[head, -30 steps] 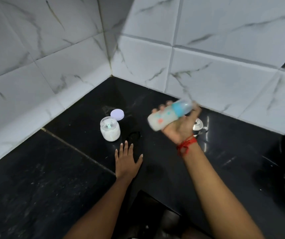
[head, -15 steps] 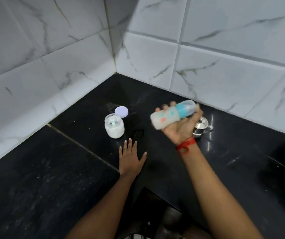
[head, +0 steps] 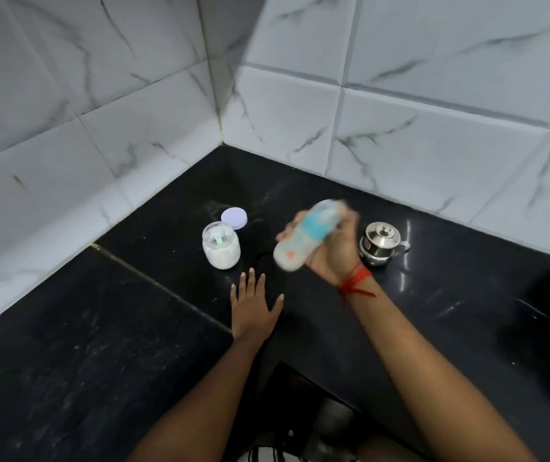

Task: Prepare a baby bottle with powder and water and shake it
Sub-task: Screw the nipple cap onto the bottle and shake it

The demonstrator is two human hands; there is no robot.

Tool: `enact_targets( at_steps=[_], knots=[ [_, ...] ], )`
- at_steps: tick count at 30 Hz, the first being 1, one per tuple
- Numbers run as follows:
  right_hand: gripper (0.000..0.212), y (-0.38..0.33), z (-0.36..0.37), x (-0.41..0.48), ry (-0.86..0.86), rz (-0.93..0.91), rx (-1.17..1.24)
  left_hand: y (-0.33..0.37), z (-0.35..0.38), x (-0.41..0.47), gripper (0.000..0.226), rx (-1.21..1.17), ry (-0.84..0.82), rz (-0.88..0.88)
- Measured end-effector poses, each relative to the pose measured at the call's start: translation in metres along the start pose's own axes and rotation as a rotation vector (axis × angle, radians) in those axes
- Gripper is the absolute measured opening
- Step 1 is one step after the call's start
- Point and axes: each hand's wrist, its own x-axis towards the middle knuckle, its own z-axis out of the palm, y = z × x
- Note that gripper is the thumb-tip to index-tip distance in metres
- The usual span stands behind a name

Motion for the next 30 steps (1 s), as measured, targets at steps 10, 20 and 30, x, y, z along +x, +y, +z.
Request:
enact_targets(
  at_steps=[10, 20, 30],
  knots=[
    [0.081, 0.027, -0.052, 0.004, 0.007, 0.157, 0.186, 0.003, 0.001, 0.001, 0.087, -0.024, 0.010, 0.004],
    [0.068, 0.000, 0.001, 0.002, 0.256, 0.013, -0.171, 0.000, -0.001, 0.000, 0.086, -0.008, -0.001, 0.008],
    [0.074, -0.001, 0.001, -0.009, 0.248, -0.034, -0.049, 0.002, 0.001, 0.001, 0.088, -0.013, -0.012, 0.004]
  ],
)
